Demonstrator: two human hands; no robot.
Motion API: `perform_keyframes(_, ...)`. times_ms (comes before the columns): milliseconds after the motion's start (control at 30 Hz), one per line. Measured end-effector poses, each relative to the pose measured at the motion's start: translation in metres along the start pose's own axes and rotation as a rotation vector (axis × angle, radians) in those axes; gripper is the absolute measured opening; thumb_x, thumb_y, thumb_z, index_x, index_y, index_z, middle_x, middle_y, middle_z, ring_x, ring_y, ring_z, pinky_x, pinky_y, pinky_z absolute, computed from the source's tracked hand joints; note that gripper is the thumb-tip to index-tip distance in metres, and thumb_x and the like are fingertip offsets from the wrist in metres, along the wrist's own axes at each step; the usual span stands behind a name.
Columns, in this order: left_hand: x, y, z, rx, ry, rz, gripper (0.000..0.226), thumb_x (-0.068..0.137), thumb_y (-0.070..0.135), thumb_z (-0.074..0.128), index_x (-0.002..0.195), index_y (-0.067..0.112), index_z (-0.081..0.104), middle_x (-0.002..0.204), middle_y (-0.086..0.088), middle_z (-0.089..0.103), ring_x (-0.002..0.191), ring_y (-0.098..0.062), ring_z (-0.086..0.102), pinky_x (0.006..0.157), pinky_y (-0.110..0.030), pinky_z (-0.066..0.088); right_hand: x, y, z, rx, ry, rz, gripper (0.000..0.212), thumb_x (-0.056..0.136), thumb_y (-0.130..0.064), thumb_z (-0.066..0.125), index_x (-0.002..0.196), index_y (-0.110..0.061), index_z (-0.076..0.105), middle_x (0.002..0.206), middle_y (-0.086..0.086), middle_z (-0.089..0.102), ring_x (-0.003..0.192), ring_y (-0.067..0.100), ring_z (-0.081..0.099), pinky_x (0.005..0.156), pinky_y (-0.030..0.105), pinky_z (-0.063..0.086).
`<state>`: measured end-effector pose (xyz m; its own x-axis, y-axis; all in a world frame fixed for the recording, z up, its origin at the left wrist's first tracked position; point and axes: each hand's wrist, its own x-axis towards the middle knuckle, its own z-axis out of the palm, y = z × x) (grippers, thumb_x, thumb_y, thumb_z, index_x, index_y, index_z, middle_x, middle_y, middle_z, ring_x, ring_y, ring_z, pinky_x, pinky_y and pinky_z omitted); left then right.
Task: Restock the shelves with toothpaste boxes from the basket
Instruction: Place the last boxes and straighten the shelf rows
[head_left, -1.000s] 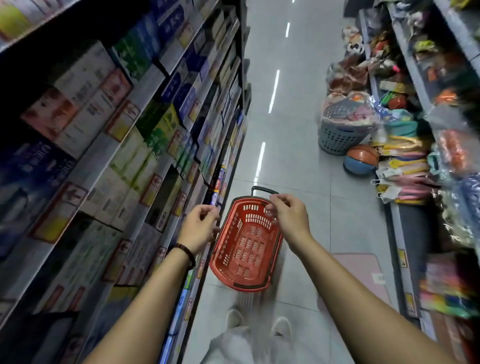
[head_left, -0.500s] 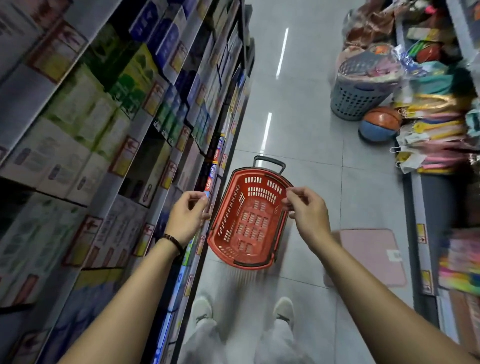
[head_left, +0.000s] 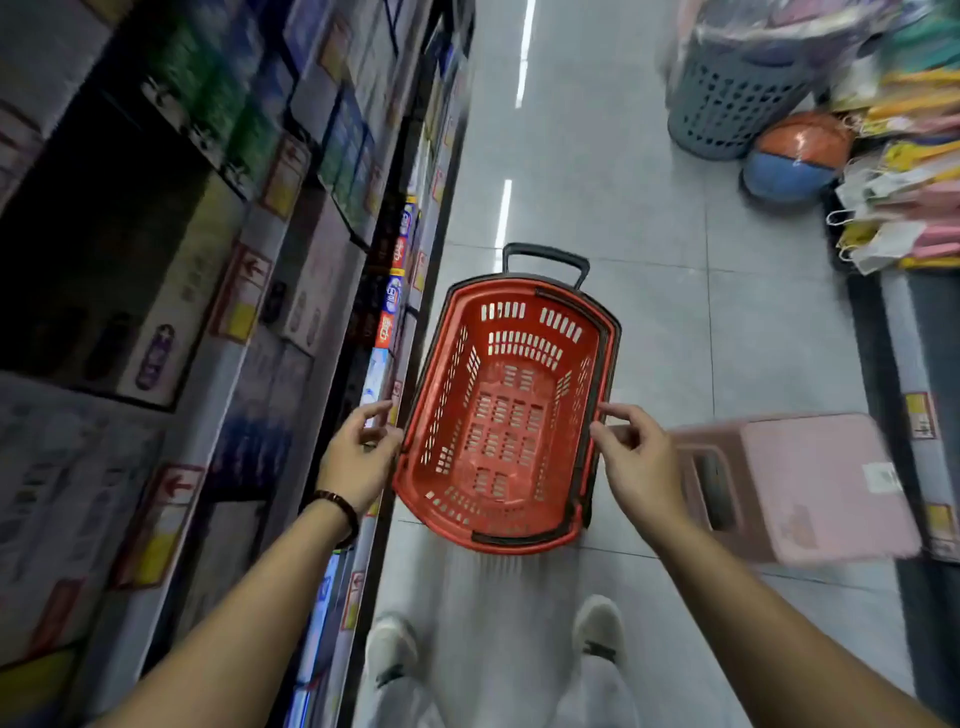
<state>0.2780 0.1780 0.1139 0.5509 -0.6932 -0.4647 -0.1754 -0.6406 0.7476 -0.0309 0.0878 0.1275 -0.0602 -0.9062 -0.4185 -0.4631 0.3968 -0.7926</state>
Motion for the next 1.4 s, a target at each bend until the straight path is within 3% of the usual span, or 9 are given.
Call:
perform_keyframes(100, 0.033, -0.040, 0.028, 0.068, -0.040, -0.030, 0.049, 0.095, 0.011, 0.065, 0.136, 0.038, 0.063, 0.120, 0.004, 0.067, 0.105, -0.022, 0.069, 0.092, -0.036, 0.056, 0.025, 0.051, 0.024, -0.093, 0.021, 0.010, 0.036, 0.092, -0.042, 0.076, 0.127, -0.041, 0.070, 0.099, -0.008, 0.075, 0.094, 0.014, 0.072, 0.090, 0.047, 0.062)
perform_keyframes(233, 0.070, -0.085, 0.054, 0.154, -0.105, -0.040, 0.062, 0.096, 0.011, 0.066, 0.154, 0.023, 0.048, 0.151, 0.000, 0.055, 0.142, -0.019, 0.051, 0.118, -0.030, 0.037, 0.046, 0.105, 0.054, -0.290, 0.066, 0.069, 0.073, 0.087, -0.051, 0.076, 0.154, -0.043, 0.049, 0.126, 0.005, 0.065, 0.115, 0.019, 0.063, 0.108, 0.046, 0.054)
perform_keyframes(333, 0.083, -0.104, 0.073, 0.162, -0.104, -0.115, 0.067, 0.097, 0.020, 0.069, 0.158, 0.015, 0.041, 0.153, -0.008, 0.053, 0.140, -0.026, 0.052, 0.111, -0.026, 0.036, 0.053, 0.131, 0.069, -0.287, 0.036, 0.139, 0.094, 0.089, -0.044, 0.076, 0.162, -0.058, 0.018, 0.122, 0.007, 0.058, 0.105, 0.027, 0.065, 0.103, 0.049, 0.057)
perform_keyframes(400, 0.086, -0.118, 0.086, 0.159, -0.125, -0.124, 0.080, 0.089, 0.028, 0.072, 0.160, 0.019, 0.036, 0.154, -0.010, 0.053, 0.138, -0.029, 0.054, 0.117, -0.035, 0.039, 0.052, 0.143, 0.079, -0.309, 0.008, 0.168, 0.102, 0.091, -0.036, 0.075, 0.163, -0.057, 0.007, 0.128, 0.008, 0.061, 0.112, 0.032, 0.066, 0.105, 0.052, 0.056)
perform_keyframes(567, 0.070, -0.149, 0.104, 0.243, -0.128, -0.173, 0.083, 0.085, 0.029, 0.053, 0.161, 0.034, 0.021, 0.157, -0.011, 0.046, 0.134, -0.037, 0.054, 0.112, -0.054, 0.046, 0.044, 0.154, 0.083, -0.403, -0.003, 0.167, 0.097, 0.097, -0.032, 0.070, 0.168, -0.043, 0.005, 0.139, 0.011, 0.066, 0.127, 0.036, 0.064, 0.110, 0.048, 0.049)
perform_keyframes(900, -0.002, -0.201, 0.095, 0.222, -0.059, -0.162, 0.081, 0.093, -0.011, 0.047, 0.163, 0.026, 0.030, 0.137, -0.005, 0.062, 0.111, -0.020, 0.064, 0.101, -0.029, 0.048, -0.019, 0.178, 0.066, -0.474, -0.036, 0.178, 0.097, 0.100, -0.023, 0.067, 0.165, -0.051, 0.001, 0.137, 0.006, 0.070, 0.119, 0.031, 0.068, 0.103, 0.045, 0.054)
perform_keyframes(1067, -0.033, -0.225, 0.083, 0.246, -0.056, -0.162, 0.069, 0.097, -0.003, 0.052, 0.159, 0.025, 0.040, 0.136, -0.010, 0.066, 0.116, -0.026, 0.065, 0.100, -0.031, 0.048, -0.063, 0.188, 0.062, -0.501, -0.070, 0.203, 0.095, 0.104, -0.017, 0.065, 0.167, -0.046, -0.001, 0.135, 0.006, 0.070, 0.115, 0.028, 0.068, 0.101, 0.040, 0.053)
perform_keyframes(1267, -0.076, -0.241, 0.072, 0.261, -0.087, -0.176, 0.067, 0.099, -0.006, 0.050, 0.159, 0.020, 0.040, 0.137, -0.007, 0.066, 0.102, -0.011, 0.056, 0.094, -0.021, 0.042, -0.103, 0.214, 0.056, -0.509, -0.094, 0.229, 0.092, 0.106, -0.022, 0.058, 0.164, -0.052, -0.007, 0.135, 0.007, 0.069, 0.097, 0.021, 0.063, 0.097, 0.042, 0.056)
perform_keyframes(1400, -0.101, -0.264, 0.064, 0.340, -0.099, -0.101, 0.069, 0.098, -0.001, 0.054, 0.160, 0.025, 0.039, 0.134, -0.003, 0.067, 0.108, -0.022, 0.066, 0.089, -0.021, 0.042, -0.128, 0.238, 0.054, -0.519, -0.101, 0.229, 0.095, 0.106, -0.024, 0.057, 0.161, -0.057, -0.013, 0.124, 0.004, 0.070, 0.089, 0.019, 0.065, 0.088, 0.043, 0.061)
